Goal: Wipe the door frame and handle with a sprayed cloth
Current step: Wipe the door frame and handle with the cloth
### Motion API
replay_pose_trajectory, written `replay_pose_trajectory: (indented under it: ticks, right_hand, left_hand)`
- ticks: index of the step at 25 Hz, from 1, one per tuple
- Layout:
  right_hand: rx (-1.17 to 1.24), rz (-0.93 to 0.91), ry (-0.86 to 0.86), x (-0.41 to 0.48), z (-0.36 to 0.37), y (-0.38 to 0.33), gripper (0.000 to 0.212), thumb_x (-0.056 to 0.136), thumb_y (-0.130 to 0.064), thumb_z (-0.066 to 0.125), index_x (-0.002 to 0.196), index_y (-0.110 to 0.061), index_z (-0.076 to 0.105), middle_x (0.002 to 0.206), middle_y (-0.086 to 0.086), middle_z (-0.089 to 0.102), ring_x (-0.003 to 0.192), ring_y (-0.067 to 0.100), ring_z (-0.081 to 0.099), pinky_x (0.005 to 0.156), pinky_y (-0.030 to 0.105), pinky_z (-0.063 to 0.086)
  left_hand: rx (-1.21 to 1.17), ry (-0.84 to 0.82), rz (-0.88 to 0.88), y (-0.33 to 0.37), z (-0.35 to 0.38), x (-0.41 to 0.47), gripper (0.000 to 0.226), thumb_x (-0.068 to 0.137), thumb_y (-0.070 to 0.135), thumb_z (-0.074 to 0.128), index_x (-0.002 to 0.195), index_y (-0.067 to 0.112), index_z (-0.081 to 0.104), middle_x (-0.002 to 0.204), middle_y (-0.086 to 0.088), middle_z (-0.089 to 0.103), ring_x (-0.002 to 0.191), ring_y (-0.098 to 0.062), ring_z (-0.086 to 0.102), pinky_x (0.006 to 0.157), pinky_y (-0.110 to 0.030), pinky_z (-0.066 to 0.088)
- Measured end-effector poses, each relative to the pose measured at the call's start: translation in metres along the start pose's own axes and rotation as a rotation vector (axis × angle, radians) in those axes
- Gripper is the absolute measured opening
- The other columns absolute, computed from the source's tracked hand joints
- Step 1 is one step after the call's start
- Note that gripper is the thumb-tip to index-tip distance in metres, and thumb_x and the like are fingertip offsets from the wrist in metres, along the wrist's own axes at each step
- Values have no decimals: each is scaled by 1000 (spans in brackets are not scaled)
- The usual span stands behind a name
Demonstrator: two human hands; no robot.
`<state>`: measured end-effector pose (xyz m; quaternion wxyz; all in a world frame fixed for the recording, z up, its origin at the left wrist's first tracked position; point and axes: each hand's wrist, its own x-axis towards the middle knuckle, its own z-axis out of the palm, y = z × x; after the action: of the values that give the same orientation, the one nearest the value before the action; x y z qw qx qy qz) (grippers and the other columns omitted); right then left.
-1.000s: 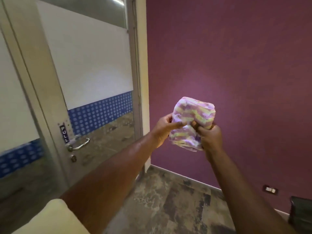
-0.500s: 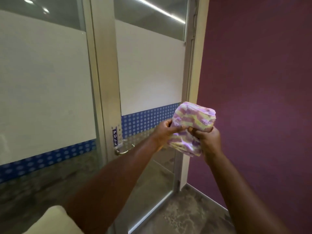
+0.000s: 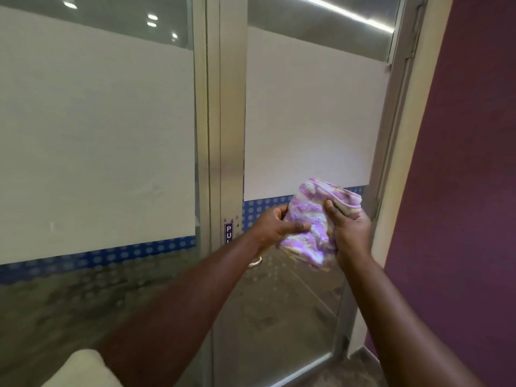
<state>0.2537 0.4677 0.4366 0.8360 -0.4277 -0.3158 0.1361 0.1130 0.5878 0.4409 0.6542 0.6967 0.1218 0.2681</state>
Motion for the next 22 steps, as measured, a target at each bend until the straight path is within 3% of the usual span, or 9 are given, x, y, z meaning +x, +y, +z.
replay_pose_trajectory:
  ticks: [4,7,9,12,15,18,20,22]
  right_hand:
    - [40,16,-90,63,0,27,33,89,-8,78,120,1,72,115,28,74,104,38,72,95,64,56]
    - [56,163,-322,91,-4,50,46,79,-11,85,124,-12,73,117,20,76,100,39,75,81,53,62]
    - [11,252,-421,100,-1,72,52,75,-10,86,125,-16,73,117,17,77,96,36,76,73,48,62]
    - [10,336,-275,107,7,114,37,76,-2,84,111,-11,78,104,15,80,86,32,78,68,46,63]
    - [-96,440,-91,109,6,160,26,80,-3,83,105,-6,76,76,3,76,55,19,70,52,37,58]
    - [-151,538,24,103,2,199,11,83,-4,78,91,-8,72,63,1,61,36,14,54,39,29,50]
    - [-168,561,60,97,6,221,10,84,-3,76,83,-10,69,66,6,60,42,19,54,42,31,50]
    - [-185,527,82,92,15,239,10,83,-2,77,82,-10,72,72,10,63,61,22,56,57,37,51]
  left_hand:
    - [85,122,-19,-12,-7,40,56,82,5,88,133,7,65,122,-11,78,110,-32,76,94,-45,63]
    - [157,247,-14,-26,-19,62,56,80,4,89,131,6,66,121,-11,78,110,-29,76,99,-46,61]
    - [229,307,-27,-35,-32,68,51,80,8,90,126,10,69,116,-8,79,107,-24,77,94,-41,63]
    - [425,373,-32,-49,-58,67,42,86,31,87,123,22,68,116,3,75,104,-14,73,77,-22,60]
    - [923,459,-23,-62,-101,64,57,101,51,64,149,23,54,146,-3,63,129,-21,61,104,-35,51]
    - [1315,503,118,-65,-145,69,56,108,33,53,160,16,40,167,-8,40,156,-25,34,127,-41,29]
    - [1518,474,226,-62,-171,81,61,108,24,53,163,10,32,171,-11,30,161,-27,20,132,-40,15]
    - [1666,442,301,-63,-191,95,67,106,23,53,165,8,24,174,-12,21,162,-27,11,132,-41,8]
